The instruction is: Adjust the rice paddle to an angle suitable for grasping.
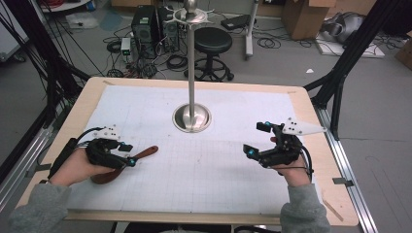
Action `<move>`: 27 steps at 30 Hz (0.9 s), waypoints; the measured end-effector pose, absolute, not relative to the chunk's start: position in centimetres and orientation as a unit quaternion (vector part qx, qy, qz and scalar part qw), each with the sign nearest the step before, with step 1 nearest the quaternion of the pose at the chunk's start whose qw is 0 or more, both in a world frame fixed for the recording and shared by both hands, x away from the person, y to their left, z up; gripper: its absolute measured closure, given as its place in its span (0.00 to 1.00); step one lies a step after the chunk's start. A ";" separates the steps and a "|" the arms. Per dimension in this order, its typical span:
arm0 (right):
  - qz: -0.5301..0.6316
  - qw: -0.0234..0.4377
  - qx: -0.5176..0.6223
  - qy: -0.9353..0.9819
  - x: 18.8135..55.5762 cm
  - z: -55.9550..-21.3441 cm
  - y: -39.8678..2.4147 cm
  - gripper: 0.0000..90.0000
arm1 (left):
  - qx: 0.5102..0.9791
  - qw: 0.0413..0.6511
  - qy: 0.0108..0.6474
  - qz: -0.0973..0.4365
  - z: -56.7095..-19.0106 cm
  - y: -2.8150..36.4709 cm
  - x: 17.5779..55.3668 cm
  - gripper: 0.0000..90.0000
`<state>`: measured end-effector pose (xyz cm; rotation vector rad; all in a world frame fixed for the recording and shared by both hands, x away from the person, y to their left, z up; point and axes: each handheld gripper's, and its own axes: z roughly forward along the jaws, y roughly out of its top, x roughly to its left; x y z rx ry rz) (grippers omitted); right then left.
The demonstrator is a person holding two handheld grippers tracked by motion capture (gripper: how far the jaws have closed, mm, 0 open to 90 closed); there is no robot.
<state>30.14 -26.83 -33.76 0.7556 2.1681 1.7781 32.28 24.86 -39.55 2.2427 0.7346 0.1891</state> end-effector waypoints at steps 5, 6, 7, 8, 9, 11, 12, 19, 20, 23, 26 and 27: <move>0.606 0.119 0.259 0.743 30.2 -33.8 -26.7 0.00 | 0.875 0.382 0.287 0.078 -39.5 25.4 32.0 0.35; 0.606 0.119 0.258 0.743 30.2 -33.8 -26.7 0.00 | 0.873 0.381 0.293 0.078 -39.5 25.5 32.0 0.26; 0.605 0.118 0.259 0.744 30.2 -33.8 -26.7 0.00 | 0.871 0.384 0.295 0.079 -39.5 25.5 32.0 0.18; 0.605 0.118 0.259 0.743 30.2 -33.8 -26.7 0.00 | 0.872 0.384 0.292 0.083 -39.4 25.6 31.9 0.16; 0.606 0.118 0.259 0.743 30.2 -33.8 -26.7 0.00 | 0.872 0.385 0.290 0.085 -39.4 25.6 31.9 0.16; 0.605 0.117 0.259 0.744 30.2 -33.8 -26.7 0.00 | 0.873 0.380 0.294 0.083 -39.3 25.7 31.9 0.16; 0.605 0.117 0.259 0.744 30.2 -33.8 -26.7 0.00 | 0.875 0.378 0.292 0.081 -39.3 25.7 31.9 0.16; 0.604 0.119 0.260 0.744 30.2 -33.9 -26.6 0.00 | 0.892 0.362 0.263 0.061 -39.6 25.4 32.0 0.13; 0.603 0.119 0.261 0.744 30.2 -33.9 -26.6 0.00 | 0.895 0.355 0.264 0.061 -39.6 25.2 32.0 0.14; 0.604 0.119 0.259 0.744 30.1 -33.8 -26.7 0.00 | 0.904 0.335 0.260 0.061 -39.9 24.9 32.3 0.16; 0.604 0.117 0.261 0.744 30.1 -33.8 -26.7 0.00 | 0.907 0.323 0.264 0.063 -40.1 24.8 32.8 0.16; 0.604 0.120 0.259 0.744 30.1 -33.8 -26.8 0.00 | 0.907 0.320 0.266 0.063 -40.1 24.8 32.9 0.16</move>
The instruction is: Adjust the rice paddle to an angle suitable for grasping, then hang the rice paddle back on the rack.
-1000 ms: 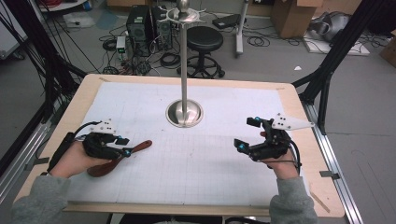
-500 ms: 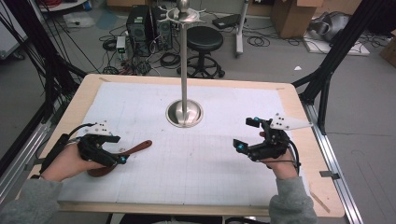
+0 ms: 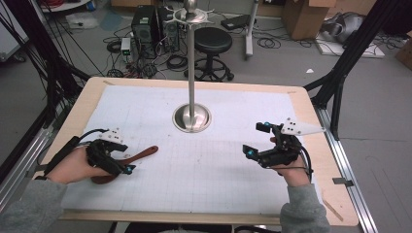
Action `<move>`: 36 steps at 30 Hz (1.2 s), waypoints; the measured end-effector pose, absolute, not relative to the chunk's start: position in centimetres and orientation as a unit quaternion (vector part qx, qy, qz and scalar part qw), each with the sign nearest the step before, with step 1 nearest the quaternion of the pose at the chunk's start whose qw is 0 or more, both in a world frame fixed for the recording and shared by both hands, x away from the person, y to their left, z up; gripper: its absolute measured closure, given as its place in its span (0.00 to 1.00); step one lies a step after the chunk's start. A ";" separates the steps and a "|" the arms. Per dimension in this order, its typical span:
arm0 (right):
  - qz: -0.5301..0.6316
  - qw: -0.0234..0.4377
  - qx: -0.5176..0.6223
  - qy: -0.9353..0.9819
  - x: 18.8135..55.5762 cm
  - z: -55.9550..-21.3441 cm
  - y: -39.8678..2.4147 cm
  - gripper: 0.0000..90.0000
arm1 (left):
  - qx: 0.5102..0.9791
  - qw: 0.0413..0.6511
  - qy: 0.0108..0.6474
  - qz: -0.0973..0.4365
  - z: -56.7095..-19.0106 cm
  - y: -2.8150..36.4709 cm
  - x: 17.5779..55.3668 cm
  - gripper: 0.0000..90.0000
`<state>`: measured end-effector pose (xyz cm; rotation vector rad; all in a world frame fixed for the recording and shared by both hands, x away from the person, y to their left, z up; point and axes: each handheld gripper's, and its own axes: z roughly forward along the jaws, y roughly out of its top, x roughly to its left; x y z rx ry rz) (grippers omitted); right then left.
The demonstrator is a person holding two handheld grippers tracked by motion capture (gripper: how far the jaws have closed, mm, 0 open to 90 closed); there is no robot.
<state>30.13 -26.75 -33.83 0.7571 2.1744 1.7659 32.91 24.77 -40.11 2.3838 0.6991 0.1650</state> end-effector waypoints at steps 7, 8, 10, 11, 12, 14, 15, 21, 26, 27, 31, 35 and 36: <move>0.604 0.114 0.259 0.745 30.1 -33.8 -26.7 0.00 | 0.908 0.311 0.275 0.059 -40.6 24.8 33.2 0.17; 0.605 0.115 0.259 0.744 30.1 -33.8 -26.7 0.00 | 0.908 0.312 0.274 0.059 -40.6 24.9 33.3 0.18; 0.606 0.116 0.257 0.744 30.1 -33.8 -26.7 0.00 | 0.909 0.310 0.273 0.057 -40.6 24.9 33.4 0.19; 0.606 0.117 0.257 0.744 30.2 -33.8 -26.7 0.00 | 0.910 0.306 0.273 0.055 -40.7 24.9 33.5 0.20; 0.605 0.117 0.258 0.744 30.2 -33.8 -26.8 0.00 | 0.911 0.303 0.276 0.055 -40.8 24.9 33.6 0.22; 0.604 0.119 0.260 0.744 30.1 -33.8 -26.8 0.00 | 0.913 0.294 0.276 0.057 -41.1 24.9 33.7 0.23; 0.605 0.120 0.259 0.743 30.1 -33.8 -26.8 0.00 | 0.914 0.291 0.276 0.058 -41.2 24.9 33.8 0.24; 0.605 0.120 0.257 0.744 30.1 -33.8 -26.8 0.00 | 0.915 0.283 0.283 0.057 -41.4 25.0 34.2 0.28; 0.603 0.121 0.257 0.746 30.1 -33.8 -26.6 0.00 | 0.915 0.276 0.288 0.054 -41.3 24.8 34.5 0.30; 0.603 0.121 0.256 0.746 30.0 -33.8 -26.6 0.00 | 0.915 0.277 0.288 0.054 -41.2 24.8 34.5 0.30; 0.602 0.119 0.257 0.747 30.1 -33.8 -26.6 0.00 | 0.920 0.267 0.281 0.050 -41.2 24.5 34.6 0.35; 0.601 0.118 0.256 0.748 30.1 -33.8 -26.6 0.00 | 0.924 0.256 0.278 0.051 -41.3 24.4 34.7 0.38; 0.601 0.119 0.255 0.748 30.1 -33.9 -26.6 0.00 | 0.924 0.253 0.280 0.052 -41.4 24.3 34.7 0.38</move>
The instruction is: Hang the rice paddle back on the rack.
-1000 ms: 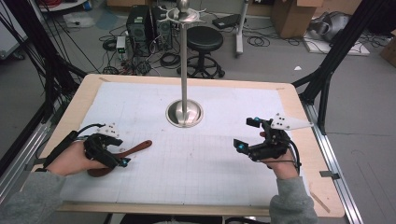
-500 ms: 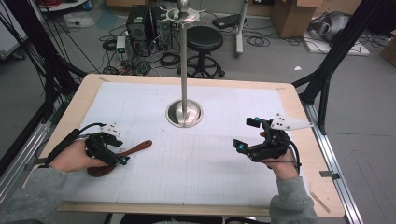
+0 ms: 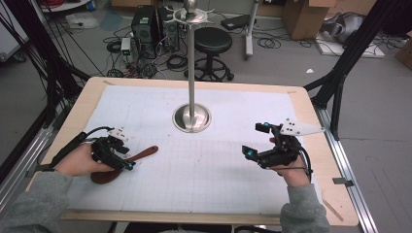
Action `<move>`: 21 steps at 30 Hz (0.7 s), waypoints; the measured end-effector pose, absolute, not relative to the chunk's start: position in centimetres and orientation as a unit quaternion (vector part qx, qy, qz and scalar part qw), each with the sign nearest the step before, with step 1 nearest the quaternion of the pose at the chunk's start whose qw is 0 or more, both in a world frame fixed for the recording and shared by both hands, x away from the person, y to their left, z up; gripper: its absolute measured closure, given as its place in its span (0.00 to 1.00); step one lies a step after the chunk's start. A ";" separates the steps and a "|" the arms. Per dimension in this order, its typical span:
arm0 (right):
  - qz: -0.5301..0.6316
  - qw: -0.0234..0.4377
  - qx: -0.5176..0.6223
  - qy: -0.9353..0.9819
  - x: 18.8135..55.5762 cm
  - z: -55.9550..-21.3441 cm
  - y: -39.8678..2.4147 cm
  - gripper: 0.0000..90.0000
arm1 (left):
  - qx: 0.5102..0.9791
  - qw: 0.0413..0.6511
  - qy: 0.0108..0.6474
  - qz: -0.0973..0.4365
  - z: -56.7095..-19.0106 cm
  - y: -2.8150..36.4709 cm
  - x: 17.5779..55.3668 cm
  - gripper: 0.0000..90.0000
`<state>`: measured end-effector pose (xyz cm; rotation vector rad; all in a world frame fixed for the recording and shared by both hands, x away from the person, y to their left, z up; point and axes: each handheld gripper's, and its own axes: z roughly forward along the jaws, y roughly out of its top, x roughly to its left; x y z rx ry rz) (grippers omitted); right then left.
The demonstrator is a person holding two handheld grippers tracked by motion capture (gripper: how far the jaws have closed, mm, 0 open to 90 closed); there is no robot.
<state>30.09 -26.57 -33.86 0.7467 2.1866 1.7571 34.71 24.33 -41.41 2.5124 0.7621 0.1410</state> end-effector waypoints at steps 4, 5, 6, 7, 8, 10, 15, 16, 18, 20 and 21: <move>0.599 0.118 0.256 0.749 30.1 -33.9 -26.5 0.00 | 0.929 0.244 0.274 0.048 -41.6 24.1 34.7 0.42; 0.599 0.118 0.256 0.749 30.1 -33.9 -26.5 0.00 | 0.929 0.244 0.274 0.048 -41.6 24.0 34.7 0.43; 0.599 0.117 0.257 0.749 30.1 -33.9 -26.5 0.00 | 0.931 0.240 0.271 0.049 -41.6 24.0 34.8 0.43; 0.599 0.117 0.257 0.750 30.1 -33.9 -26.5 0.00 | 0.933 0.235 0.269 0.049 -41.5 24.0 34.9 0.44; 0.598 0.117 0.257 0.750 30.1 -33.9 -26.5 0.00 | 0.931 0.238 0.273 0.049 -41.5 23.9 34.9 0.45; 0.597 0.115 0.258 0.750 30.1 -33.9 -26.5 0.00 | 0.931 0.237 0.274 0.048 -41.5 23.8 34.9 0.48; 0.596 0.115 0.258 0.752 30.2 -34.0 -26.4 0.00 | 0.939 0.218 0.261 0.049 -41.3 23.3 35.0 0.53; 0.596 0.116 0.258 0.751 30.2 -34.0 -26.4 0.00 | 0.939 0.217 0.260 0.050 -41.3 23.2 35.0 0.54; 0.598 0.114 0.259 0.750 30.1 -33.9 -26.5 0.00 | 0.939 0.216 0.262 0.053 -41.3 23.2 35.0 0.56; 0.598 0.116 0.259 0.750 30.1 -33.9 -26.6 0.00 | 0.939 0.216 0.262 0.053 -41.3 23.3 35.0 0.59; 0.598 0.115 0.260 0.749 30.1 -33.9 -26.6 0.00 | 0.939 0.215 0.262 0.054 -41.3 23.2 35.0 0.60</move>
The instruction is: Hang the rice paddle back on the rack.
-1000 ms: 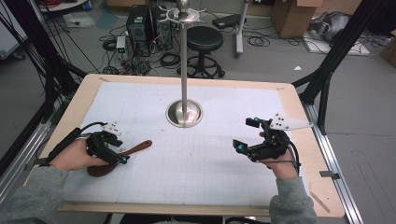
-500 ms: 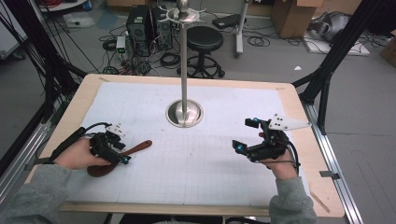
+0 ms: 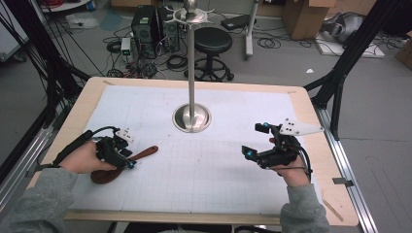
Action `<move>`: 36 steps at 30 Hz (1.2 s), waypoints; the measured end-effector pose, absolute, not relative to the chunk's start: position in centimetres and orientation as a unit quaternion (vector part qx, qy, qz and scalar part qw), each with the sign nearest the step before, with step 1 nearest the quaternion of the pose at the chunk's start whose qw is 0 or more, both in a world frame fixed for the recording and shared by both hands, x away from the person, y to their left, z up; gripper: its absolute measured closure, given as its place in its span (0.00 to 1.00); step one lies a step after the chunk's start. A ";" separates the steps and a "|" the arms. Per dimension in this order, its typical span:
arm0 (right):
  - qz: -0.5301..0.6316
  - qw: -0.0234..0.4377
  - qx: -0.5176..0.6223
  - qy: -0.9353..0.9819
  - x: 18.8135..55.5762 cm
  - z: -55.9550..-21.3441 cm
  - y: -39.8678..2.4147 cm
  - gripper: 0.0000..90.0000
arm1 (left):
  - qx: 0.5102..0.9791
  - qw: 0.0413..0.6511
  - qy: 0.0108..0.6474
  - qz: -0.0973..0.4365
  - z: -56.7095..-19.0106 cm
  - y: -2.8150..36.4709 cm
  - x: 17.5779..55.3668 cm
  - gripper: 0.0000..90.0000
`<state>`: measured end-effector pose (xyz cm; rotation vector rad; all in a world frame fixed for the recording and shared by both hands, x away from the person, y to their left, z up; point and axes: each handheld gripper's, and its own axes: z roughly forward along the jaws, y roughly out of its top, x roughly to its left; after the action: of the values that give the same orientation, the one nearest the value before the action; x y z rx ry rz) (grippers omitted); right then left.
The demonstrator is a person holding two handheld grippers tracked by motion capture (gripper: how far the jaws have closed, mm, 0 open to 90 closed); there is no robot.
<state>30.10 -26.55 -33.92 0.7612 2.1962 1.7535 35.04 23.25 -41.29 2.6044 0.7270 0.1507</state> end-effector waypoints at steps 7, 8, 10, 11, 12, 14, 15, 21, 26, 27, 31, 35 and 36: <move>0.598 0.114 0.258 0.750 30.1 -34.0 -26.4 0.00 | 0.940 0.213 0.258 0.057 -41.3 23.1 34.9 0.63; 0.597 0.115 0.258 0.751 30.1 -34.0 -26.5 0.00 | 0.941 0.213 0.256 0.058 -41.3 23.0 34.8 0.65; 0.597 0.115 0.258 0.751 30.1 -34.0 -26.4 0.00 | 0.941 0.214 0.257 0.058 -41.3 23.0 34.8 0.65; 0.597 0.115 0.258 0.751 30.1 -34.0 -26.4 0.00 | 0.941 0.213 0.258 0.058 -41.3 22.9 34.7 0.66; 0.597 0.114 0.258 0.751 30.1 -34.0 -26.4 0.00 | 0.942 0.210 0.255 0.059 -41.2 22.9 34.8 0.67; 0.597 0.115 0.258 0.751 30.1 -34.0 -26.4 0.00 | 0.941 0.213 0.258 0.055 -41.3 22.9 34.7 0.68; 0.597 0.115 0.258 0.751 30.1 -34.0 -26.4 0.00 | 0.942 0.210 0.255 0.055 -41.2 22.9 34.8 0.69; 0.597 0.113 0.258 0.751 30.1 -34.0 -26.5 0.00 | 0.944 0.199 0.260 0.047 -41.1 22.7 35.2 0.71; 0.599 0.112 0.259 0.750 30.2 -34.0 -26.6 0.00 | 0.943 0.197 0.265 0.044 -41.1 22.7 35.4 0.75; 0.599 0.112 0.258 0.750 30.1 -34.0 -26.6 0.00 | 0.943 0.195 0.265 0.046 -41.1 22.7 35.3 0.75; 0.599 0.111 0.259 0.750 30.1 -34.0 -26.5 0.00 | 0.944 0.193 0.263 0.048 -41.0 22.7 35.3 0.79; 0.598 0.112 0.258 0.750 30.1 -34.0 -26.5 0.00 | 0.944 0.195 0.263 0.047 -41.0 22.6 35.3 0.85; 0.598 0.112 0.258 0.750 30.1 -34.0 -26.6 0.00 | 0.944 0.193 0.262 0.048 -41.0 22.6 35.3 0.85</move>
<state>30.11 -26.55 -33.97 0.7578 2.2015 1.7567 35.32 22.64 -41.02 2.6500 0.7348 0.1360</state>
